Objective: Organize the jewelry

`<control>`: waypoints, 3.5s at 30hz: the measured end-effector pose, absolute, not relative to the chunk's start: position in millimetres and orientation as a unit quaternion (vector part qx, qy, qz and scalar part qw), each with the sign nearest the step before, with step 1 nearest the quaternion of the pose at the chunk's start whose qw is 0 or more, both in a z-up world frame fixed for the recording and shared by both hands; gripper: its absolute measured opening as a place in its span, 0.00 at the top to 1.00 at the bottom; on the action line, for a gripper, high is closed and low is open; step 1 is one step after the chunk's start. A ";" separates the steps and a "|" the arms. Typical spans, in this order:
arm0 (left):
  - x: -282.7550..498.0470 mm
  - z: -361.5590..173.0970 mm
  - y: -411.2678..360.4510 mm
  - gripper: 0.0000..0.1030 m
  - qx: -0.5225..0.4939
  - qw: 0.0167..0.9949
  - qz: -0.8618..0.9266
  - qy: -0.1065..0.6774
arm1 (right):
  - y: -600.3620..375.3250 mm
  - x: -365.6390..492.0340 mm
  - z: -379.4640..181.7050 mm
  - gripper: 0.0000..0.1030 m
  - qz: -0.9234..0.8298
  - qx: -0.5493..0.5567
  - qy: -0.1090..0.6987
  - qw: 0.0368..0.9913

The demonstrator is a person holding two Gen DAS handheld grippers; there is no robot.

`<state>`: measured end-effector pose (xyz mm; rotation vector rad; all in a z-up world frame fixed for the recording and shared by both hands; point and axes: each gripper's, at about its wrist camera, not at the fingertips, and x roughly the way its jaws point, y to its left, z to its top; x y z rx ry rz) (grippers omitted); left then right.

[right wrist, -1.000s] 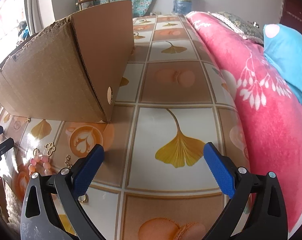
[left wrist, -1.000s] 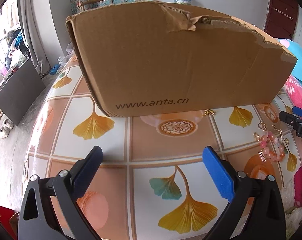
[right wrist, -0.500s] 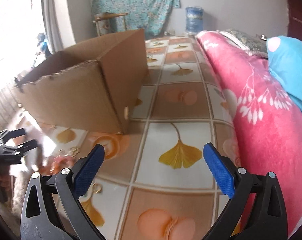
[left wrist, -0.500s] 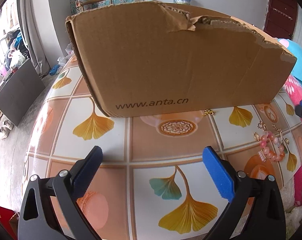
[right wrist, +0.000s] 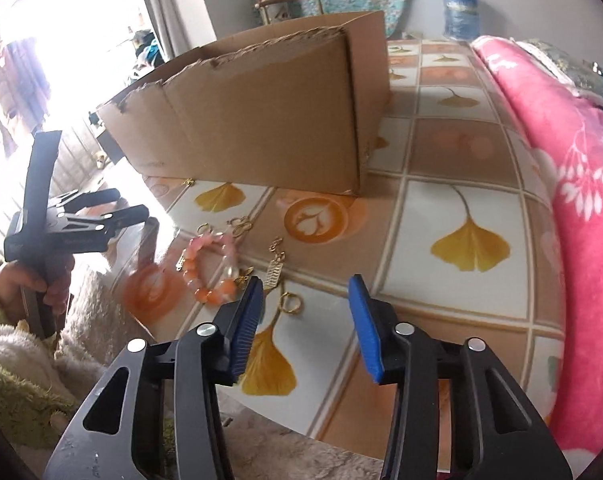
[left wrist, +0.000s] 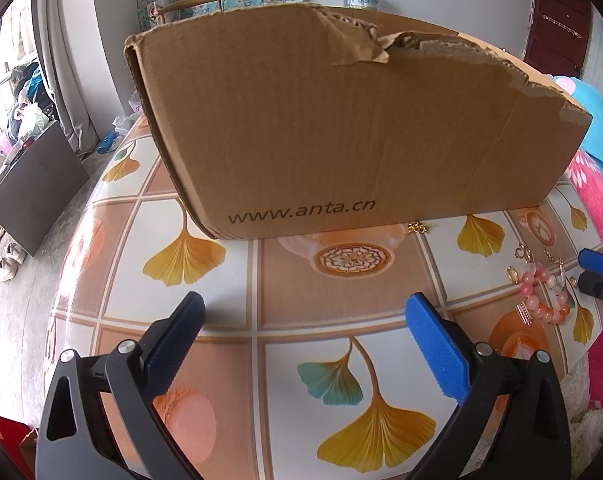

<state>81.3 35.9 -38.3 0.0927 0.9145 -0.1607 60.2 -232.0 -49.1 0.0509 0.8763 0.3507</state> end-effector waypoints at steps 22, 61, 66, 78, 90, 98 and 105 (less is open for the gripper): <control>62.3 -7.1 -32.4 0.35 0.070 0.891 -0.217 0.392 | -224.9 47.8 -53.8 0.91 0.166 -0.042 0.395 0.903; 69.5 -28.6 -85.9 0.89 0.193 0.835 -0.311 0.411 | -235.8 58.9 -54.1 0.91 0.182 -0.006 0.392 0.902; 69.3 -28.4 -85.5 0.89 0.194 0.838 -0.306 0.408 | -235.4 58.9 -54.3 0.91 0.183 -0.006 0.391 0.902; 73.0 -28.1 -64.6 0.89 0.171 0.848 -0.279 0.416 | -231.2 58.3 -52.7 0.75 0.179 -0.020 0.397 0.900; 72.6 -28.5 -64.4 0.89 0.169 0.849 -0.282 0.413 | -222.3 55.9 -53.6 0.87 0.165 -0.055 0.400 0.900; 72.5 -28.8 -64.3 0.89 0.169 0.850 -0.283 0.411 | -220.5 55.8 -53.5 0.92 0.164 -0.061 0.403 0.898; 73.0 -28.1 -63.3 0.89 0.169 0.850 -0.286 0.409 | -220.9 57.3 -50.6 0.98 0.166 -0.050 0.401 0.899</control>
